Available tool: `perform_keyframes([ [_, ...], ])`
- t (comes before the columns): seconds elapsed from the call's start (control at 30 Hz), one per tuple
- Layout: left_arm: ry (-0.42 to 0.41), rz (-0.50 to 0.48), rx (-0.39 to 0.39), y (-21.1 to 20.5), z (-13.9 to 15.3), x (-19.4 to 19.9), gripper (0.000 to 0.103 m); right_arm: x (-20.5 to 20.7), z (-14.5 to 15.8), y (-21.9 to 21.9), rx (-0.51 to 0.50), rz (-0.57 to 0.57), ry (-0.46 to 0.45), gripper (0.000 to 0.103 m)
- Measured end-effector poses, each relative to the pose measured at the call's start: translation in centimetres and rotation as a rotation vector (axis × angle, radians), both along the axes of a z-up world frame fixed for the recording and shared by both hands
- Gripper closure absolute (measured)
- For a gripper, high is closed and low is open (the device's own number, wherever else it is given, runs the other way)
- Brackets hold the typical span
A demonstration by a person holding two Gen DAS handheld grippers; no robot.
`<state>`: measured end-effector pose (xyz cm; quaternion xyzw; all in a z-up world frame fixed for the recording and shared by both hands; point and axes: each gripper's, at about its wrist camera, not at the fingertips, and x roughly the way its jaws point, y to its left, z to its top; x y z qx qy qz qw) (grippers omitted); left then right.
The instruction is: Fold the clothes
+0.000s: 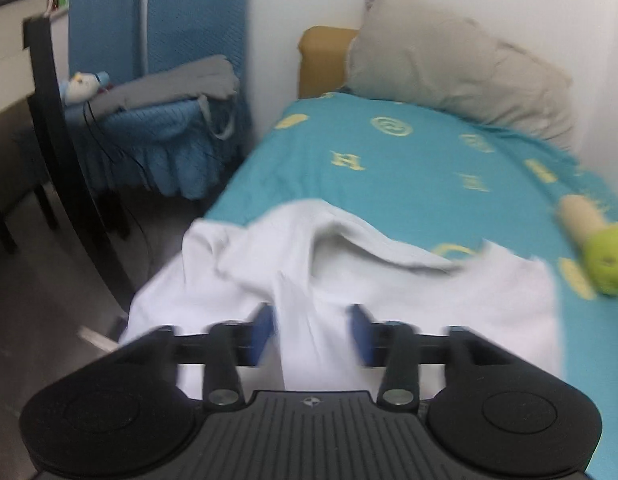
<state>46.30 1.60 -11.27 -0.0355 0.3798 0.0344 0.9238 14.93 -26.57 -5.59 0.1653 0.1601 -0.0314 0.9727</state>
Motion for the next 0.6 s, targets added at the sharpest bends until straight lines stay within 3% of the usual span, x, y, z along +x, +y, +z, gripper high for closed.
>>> perform_keyframes([
  [0.07, -0.007, -0.033, -0.014, 0.2, 1.7, -4.2, 0.051, -0.3, 0.4, -0.4, 0.016, 0.011, -0.012, 0.0],
  [0.2, -0.054, -0.094, -0.039, 0.7, 5.3, -13.9, 0.035, -1.5, 1.3, -0.9, 0.034, 0.044, -0.037, 0.0],
  [0.3, -0.092, -0.14, -0.038, 0.7, 7.4, -22.0, 0.032, -3.1, 2.3, -0.5, 0.007, 0.072, -0.047, 0.0],
  [0.47, -0.129, -0.228, -0.116, 1.2, 7.6, -33.3, 0.031, -6.3, 4.4, -0.4, 0.018, 0.096, -0.048, 0.0],
  [0.6, -0.098, -0.229, -0.144, 1.3, 7.0, -37.3, 0.031, -9.1, 5.1, -0.4, 0.082, 0.149, -0.001, 0.0],
])
